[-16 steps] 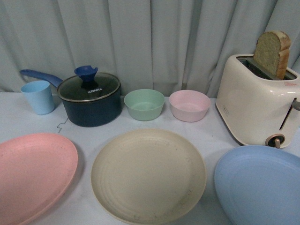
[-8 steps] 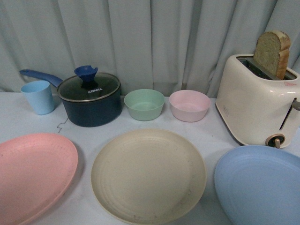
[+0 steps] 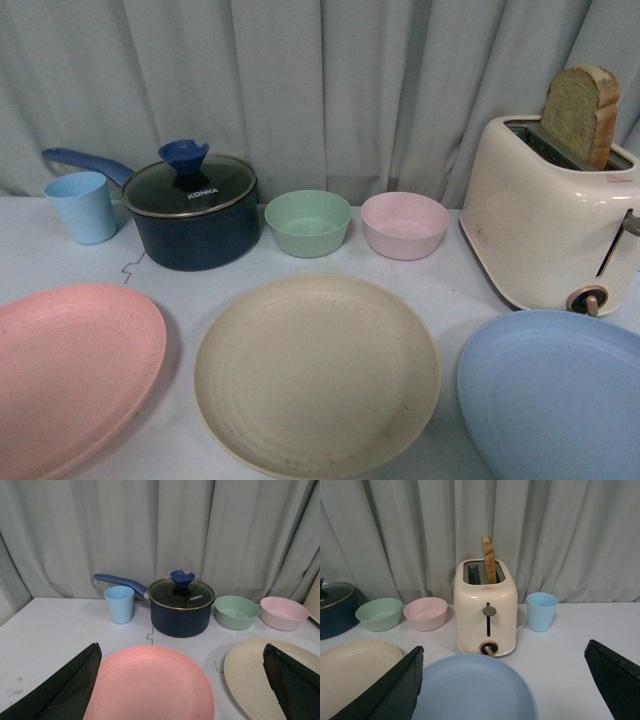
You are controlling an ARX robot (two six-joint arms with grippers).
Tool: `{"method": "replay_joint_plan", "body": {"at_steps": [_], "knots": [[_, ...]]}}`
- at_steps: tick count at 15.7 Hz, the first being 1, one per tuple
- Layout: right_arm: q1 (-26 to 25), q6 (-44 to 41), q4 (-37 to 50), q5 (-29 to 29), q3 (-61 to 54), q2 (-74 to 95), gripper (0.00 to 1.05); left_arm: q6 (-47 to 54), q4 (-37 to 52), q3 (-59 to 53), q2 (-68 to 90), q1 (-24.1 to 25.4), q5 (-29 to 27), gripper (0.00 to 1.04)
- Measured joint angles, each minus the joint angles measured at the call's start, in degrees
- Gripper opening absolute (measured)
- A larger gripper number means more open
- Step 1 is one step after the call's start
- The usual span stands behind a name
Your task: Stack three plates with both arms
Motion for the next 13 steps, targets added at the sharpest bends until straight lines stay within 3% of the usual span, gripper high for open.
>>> {"method": "replay_joint_plan", "body": {"at_steps": [12, 13], "knots": [[0.0, 0.0, 0.0, 0.0, 0.0, 0.0, 0.98, -0.2, -0.9, 0.11, 0.15, 0.0, 0.07, 0.98], [0.0, -0.02, 0.02, 0.0, 0.0, 0.0, 0.98, -2.56, -14.82, 5.9, 7.48, 0.44, 1.42, 0.98]]}}
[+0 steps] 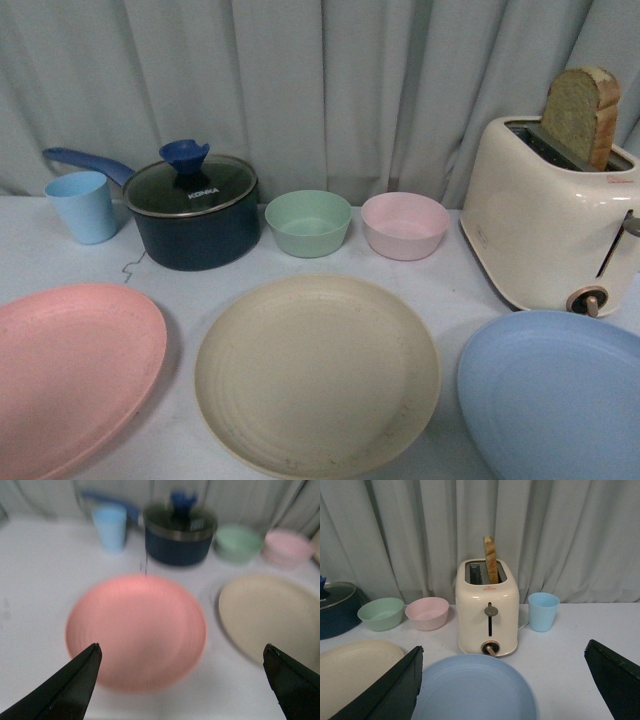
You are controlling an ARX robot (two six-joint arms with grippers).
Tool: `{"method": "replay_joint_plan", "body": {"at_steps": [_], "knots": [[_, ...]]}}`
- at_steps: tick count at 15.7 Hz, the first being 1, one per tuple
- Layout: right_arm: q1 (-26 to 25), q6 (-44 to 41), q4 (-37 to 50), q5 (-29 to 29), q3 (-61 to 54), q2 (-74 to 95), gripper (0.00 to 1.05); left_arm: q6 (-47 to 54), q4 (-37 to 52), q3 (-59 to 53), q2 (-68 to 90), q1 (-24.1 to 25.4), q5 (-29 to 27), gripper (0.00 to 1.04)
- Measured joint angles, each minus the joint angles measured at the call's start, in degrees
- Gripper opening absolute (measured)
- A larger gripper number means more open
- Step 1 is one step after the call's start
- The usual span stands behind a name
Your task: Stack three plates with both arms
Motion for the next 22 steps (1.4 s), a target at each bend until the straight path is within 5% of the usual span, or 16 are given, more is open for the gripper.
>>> {"method": "replay_joint_plan", "body": {"at_steps": [2, 6, 10, 22], "knots": [[0.0, 0.02, -0.04, -0.02, 0.0, 0.0, 0.98, -2.56, -4.11, 5.11, 13.94, 1.97, 2.1, 0.98], [0.0, 0.02, -0.02, -0.02, 0.0, 0.0, 0.98, 1.22, 25.38, 13.05, 44.44, 10.84, 12.7, 0.98], [0.0, 0.0, -0.02, -0.02, 0.0, 0.0, 0.98, 4.28, 33.2, 18.1, 56.94, 13.53, 13.75, 0.98], [0.0, 0.0, -0.02, -0.02, 0.0, 0.0, 0.98, 15.12, 38.29, 35.54, 92.26, 25.81, 20.13, 0.98]]}}
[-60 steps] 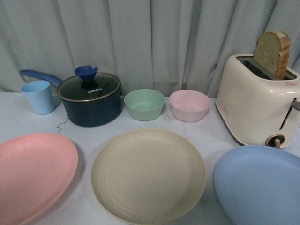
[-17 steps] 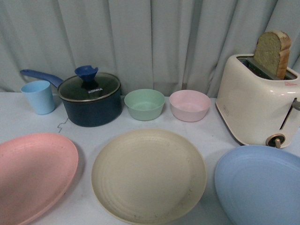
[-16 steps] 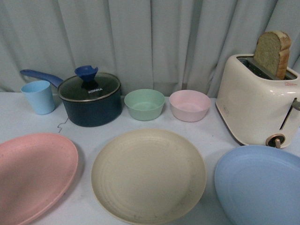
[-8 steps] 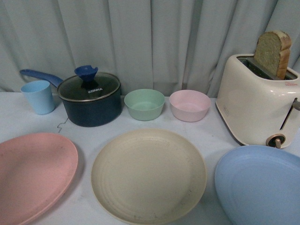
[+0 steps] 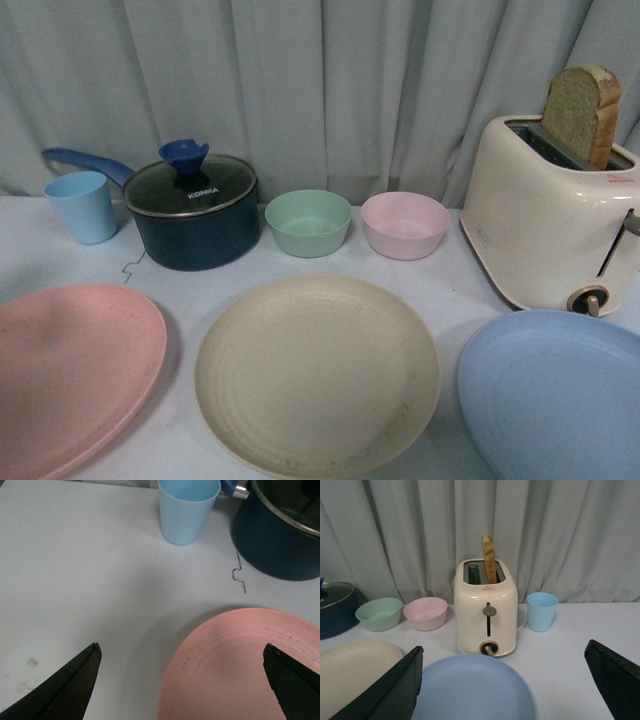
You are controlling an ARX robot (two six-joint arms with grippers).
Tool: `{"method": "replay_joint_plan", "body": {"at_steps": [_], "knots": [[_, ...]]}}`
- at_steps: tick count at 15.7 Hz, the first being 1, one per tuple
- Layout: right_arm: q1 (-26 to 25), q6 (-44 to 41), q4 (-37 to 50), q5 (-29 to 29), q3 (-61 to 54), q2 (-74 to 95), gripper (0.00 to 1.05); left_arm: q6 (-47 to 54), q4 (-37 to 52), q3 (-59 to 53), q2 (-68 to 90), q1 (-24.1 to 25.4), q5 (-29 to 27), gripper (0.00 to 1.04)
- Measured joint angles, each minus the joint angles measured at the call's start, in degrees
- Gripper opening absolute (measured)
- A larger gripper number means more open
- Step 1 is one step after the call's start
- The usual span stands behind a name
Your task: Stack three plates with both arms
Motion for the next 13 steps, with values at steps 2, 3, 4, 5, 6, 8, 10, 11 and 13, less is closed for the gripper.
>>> {"method": "replay_joint_plan", "body": {"at_steps": [2, 3, 4, 5, 6, 8, 10, 11, 13], "knots": [[0.0, 0.0, 0.0, 0.02, 0.0, 0.0, 0.98, 2.16, 1.36, 2.75, 9.6, 3.74, 1.79, 0.98], [0.0, 0.0, 0.0, 0.0, 0.0, 0.0, 0.98, 2.12, 3.34, 3.08, 12.96, 3.82, 2.78, 0.98], [0.0, 0.0, 0.0, 0.0, 0.0, 0.0, 0.98, 2.1, 3.91, 3.15, 14.14, 3.82, 3.15, 0.98], [0.0, 0.0, 0.0, 0.0, 0.0, 0.0, 0.98, 2.1, 4.17, 3.3, 15.17, 3.82, 3.41, 0.98], [0.0, 0.0, 0.0, 0.0, 0.0, 0.0, 0.98, 2.08, 4.35, 3.48, 16.17, 3.85, 3.63, 0.98], [0.0, 0.0, 0.0, 0.02, 0.0, 0.0, 0.98, 2.08, 4.79, 3.63, 17.49, 4.13, 4.24, 0.98], [0.0, 0.0, 0.0, 0.0, 0.0, 0.0, 0.98, 2.49, 5.81, 2.99, 19.17, 4.61, 5.57, 0.98], [0.0, 0.0, 0.0, 0.0, 0.0, 0.0, 0.98, 3.3, 5.88, 2.56, 19.43, 4.61, 5.77, 0.98], [0.0, 0.0, 0.0, 0.02, 0.0, 0.0, 0.98, 4.13, 6.43, 1.77, 19.93, 4.63, 5.99, 0.98]]}}
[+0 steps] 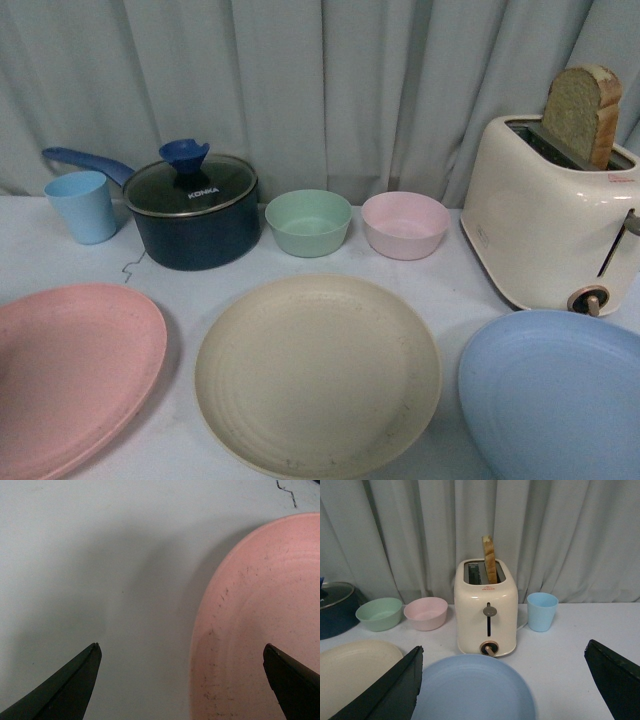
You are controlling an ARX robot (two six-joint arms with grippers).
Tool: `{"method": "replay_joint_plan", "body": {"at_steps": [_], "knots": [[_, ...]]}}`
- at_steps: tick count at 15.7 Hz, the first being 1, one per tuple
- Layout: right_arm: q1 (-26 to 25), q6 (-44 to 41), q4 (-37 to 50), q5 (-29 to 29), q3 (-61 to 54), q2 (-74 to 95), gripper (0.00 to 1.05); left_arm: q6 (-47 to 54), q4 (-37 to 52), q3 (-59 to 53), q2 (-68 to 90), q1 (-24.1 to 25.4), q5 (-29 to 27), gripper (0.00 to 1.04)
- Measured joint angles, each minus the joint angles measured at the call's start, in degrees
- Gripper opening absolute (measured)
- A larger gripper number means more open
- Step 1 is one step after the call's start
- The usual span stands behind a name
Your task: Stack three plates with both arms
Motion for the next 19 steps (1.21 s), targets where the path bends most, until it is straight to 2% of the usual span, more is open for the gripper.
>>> {"method": "replay_joint_plan", "body": {"at_steps": [4, 7, 11, 13, 17, 19], "knots": [[0.0, 0.0, 0.0, 0.0, 0.0, 0.0, 0.98, 1.22, 0.74, -0.57, 0.63, -0.09, -0.11, 0.97], [0.0, 0.0, 0.0, -0.02, 0.0, 0.0, 0.98, 2.36, 1.36, -1.11, 0.66, -0.46, -0.72, 0.67], [0.0, 0.0, 0.0, -0.02, 0.0, 0.0, 0.98, 2.97, 0.11, -1.11, -0.22, -0.9, -1.64, 0.2], [0.0, 0.0, 0.0, -0.02, 0.0, 0.0, 0.98, 2.38, -0.48, -1.11, -2.45, -0.85, -0.33, 0.03], [0.0, 0.0, 0.0, 0.0, 0.0, 0.0, 0.98, 2.01, -5.29, -2.21, -11.72, -0.92, 0.85, 0.03], [0.0, 0.0, 0.0, -0.02, 0.0, 0.0, 0.98, -0.33, -5.64, -3.06, -19.91, -3.13, 1.86, 0.03]]}}
